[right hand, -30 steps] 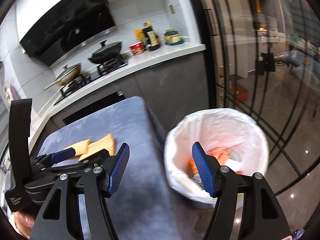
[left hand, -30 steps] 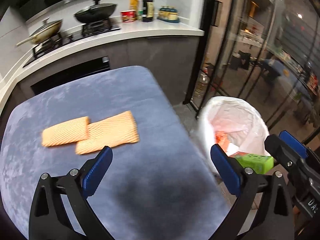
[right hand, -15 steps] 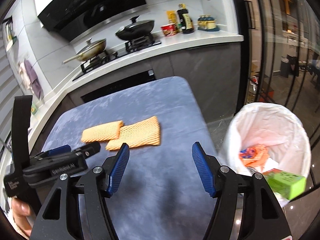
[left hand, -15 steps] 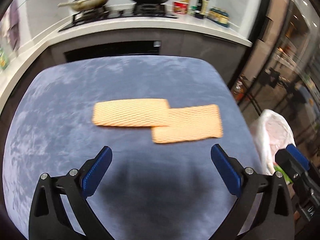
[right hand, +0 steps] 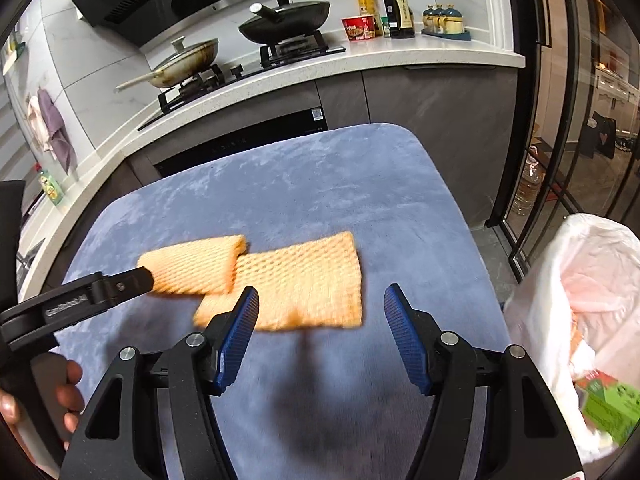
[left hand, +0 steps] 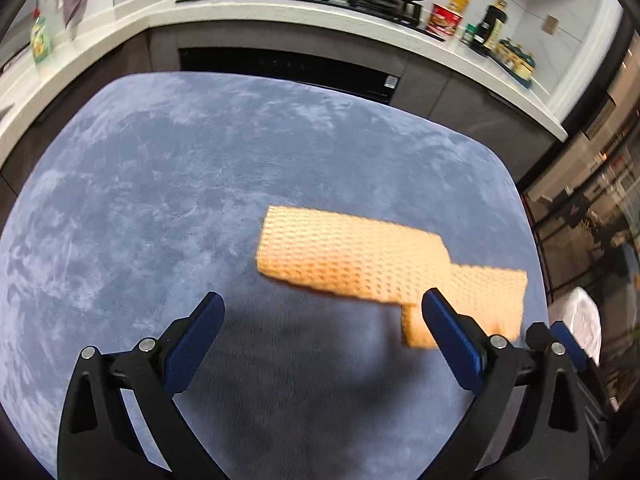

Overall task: Collect trash
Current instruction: 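Grasp one orange sponge with the left gripper while the right grasps the other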

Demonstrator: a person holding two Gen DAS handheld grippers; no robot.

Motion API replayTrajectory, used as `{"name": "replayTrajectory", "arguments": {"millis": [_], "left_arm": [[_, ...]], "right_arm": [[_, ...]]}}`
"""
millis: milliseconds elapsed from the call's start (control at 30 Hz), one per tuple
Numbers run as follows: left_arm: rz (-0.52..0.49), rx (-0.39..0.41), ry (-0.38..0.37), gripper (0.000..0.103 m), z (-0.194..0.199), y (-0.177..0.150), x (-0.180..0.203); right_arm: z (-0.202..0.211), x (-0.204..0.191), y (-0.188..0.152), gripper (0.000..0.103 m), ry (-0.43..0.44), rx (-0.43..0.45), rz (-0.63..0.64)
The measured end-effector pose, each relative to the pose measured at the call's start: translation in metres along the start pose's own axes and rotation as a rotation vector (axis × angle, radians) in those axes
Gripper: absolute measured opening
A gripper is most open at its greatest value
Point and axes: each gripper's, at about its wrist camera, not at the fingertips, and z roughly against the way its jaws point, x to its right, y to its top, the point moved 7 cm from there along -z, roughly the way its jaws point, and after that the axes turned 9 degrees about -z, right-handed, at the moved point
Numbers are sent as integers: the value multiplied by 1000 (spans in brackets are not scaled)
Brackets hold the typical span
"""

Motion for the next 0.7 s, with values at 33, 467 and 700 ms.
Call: {"name": "replayTrajectory", "arguments": {"millis": [33,467,700], "left_arm": [[34,-9,-12,95,-5,3,-3],[213,-86,-84,92,-44,15,5],[125,-89,-62,54,-49,16,17]], "right_arm": [[-6,-1,3,63,-2,-4,2],[-48,0,6,60,-11,-44,10],[-50,-3,-6,34,-16,-64,28]]}}
